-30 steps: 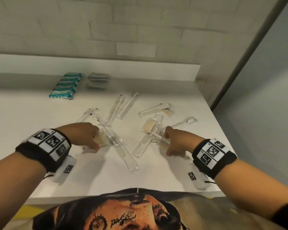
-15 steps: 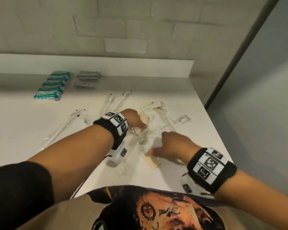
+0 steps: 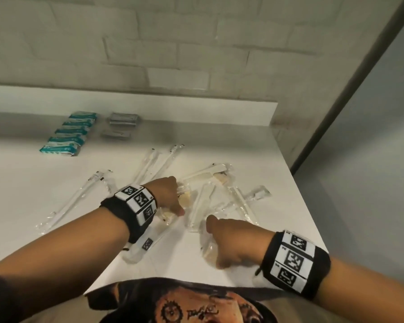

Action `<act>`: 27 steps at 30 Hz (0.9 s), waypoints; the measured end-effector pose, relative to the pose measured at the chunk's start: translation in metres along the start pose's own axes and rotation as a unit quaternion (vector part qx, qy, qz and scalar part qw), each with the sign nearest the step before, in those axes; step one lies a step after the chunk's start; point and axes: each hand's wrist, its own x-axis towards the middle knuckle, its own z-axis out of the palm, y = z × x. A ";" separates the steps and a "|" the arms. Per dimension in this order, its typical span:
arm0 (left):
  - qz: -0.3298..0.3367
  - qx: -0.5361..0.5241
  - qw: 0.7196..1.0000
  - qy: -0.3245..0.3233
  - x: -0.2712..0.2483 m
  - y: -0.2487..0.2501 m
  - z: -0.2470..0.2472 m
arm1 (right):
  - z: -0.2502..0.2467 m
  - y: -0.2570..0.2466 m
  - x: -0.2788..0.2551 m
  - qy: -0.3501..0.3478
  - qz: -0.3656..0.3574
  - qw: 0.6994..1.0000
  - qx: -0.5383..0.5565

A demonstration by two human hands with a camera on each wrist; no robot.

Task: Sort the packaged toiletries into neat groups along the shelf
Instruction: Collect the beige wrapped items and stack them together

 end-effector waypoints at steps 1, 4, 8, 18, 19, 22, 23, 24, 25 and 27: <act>0.002 0.013 1.000 -0.006 -0.001 0.000 -0.001 | -0.003 0.000 0.003 -0.010 -0.008 1.000 -0.023; 0.006 0.040 0.999 -0.024 0.000 0.000 -0.004 | -0.023 0.006 0.012 -0.008 -0.010 0.999 -0.039; 0.011 0.089 0.996 0.006 -0.004 0.006 -0.002 | -0.080 0.040 0.035 0.130 0.082 0.984 0.094; -0.047 0.053 0.997 -0.003 -0.005 0.007 0.000 | -0.087 0.054 0.121 0.157 0.169 0.964 0.131; -0.045 0.047 0.998 -0.006 -0.006 0.005 0.001 | -0.087 0.052 0.122 0.144 0.166 0.964 0.151; -0.040 0.012 0.999 -0.006 -0.008 -0.001 0.004 | -0.084 0.052 0.118 0.145 0.141 0.965 0.165; -0.040 -0.017 0.999 -0.003 -0.009 -0.003 0.003 | -0.083 0.055 0.115 0.161 0.126 0.963 0.174; -0.037 -0.056 0.998 0.010 -0.009 -0.006 0.004 | -0.084 0.057 0.111 0.178 0.110 0.957 0.202; -0.037 -0.108 0.993 0.022 -0.010 -0.010 0.004 | -0.086 0.060 0.105 0.199 0.092 0.945 0.242; -0.009 -0.265 0.962 0.064 -0.011 -0.017 0.005 | -0.093 0.062 0.091 0.255 0.054 0.913 0.314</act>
